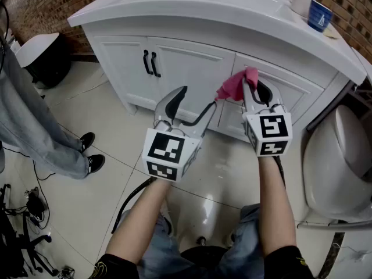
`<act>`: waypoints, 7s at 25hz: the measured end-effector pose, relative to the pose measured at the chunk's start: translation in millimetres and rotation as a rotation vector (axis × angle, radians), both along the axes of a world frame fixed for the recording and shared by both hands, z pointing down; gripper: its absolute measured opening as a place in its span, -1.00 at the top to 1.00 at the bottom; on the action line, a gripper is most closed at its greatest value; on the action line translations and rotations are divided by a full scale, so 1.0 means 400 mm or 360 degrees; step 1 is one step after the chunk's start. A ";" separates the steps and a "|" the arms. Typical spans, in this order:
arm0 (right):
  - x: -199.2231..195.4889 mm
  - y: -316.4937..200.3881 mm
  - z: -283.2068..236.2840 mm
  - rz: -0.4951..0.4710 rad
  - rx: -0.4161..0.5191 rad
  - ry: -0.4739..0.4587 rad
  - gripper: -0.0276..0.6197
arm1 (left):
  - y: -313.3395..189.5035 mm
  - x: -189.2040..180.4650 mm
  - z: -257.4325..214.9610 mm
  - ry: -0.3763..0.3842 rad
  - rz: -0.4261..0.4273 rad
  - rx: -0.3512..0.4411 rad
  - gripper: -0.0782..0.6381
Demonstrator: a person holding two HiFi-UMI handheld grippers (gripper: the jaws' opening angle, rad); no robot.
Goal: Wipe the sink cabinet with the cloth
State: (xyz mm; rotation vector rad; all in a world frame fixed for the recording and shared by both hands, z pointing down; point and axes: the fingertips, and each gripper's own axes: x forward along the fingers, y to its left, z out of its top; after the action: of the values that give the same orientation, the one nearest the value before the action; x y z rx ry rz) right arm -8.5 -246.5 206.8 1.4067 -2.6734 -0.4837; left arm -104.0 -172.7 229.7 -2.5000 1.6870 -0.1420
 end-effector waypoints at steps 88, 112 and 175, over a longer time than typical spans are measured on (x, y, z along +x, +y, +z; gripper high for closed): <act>-0.087 -0.037 0.180 -0.0168 -0.0159 0.0221 0.84 | -0.117 0.038 -0.045 0.0072 0.0103 0.0154 -0.06; 0.519 -0.080 0.254 0.0874 -0.0392 0.0029 0.84 | -0.119 0.104 -0.047 0.0122 0.0196 0.0142 -0.05; 0.000 -0.142 0.523 -0.0116 -0.0816 0.0108 0.85 | -0.192 0.005 0.019 0.0061 0.0098 0.0029 -0.05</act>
State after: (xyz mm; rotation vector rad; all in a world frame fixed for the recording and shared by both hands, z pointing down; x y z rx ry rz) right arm -8.6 -303.4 415.9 1.1210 -2.5396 0.1461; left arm -102.0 -249.6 237.3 -2.5540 1.6156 -0.0734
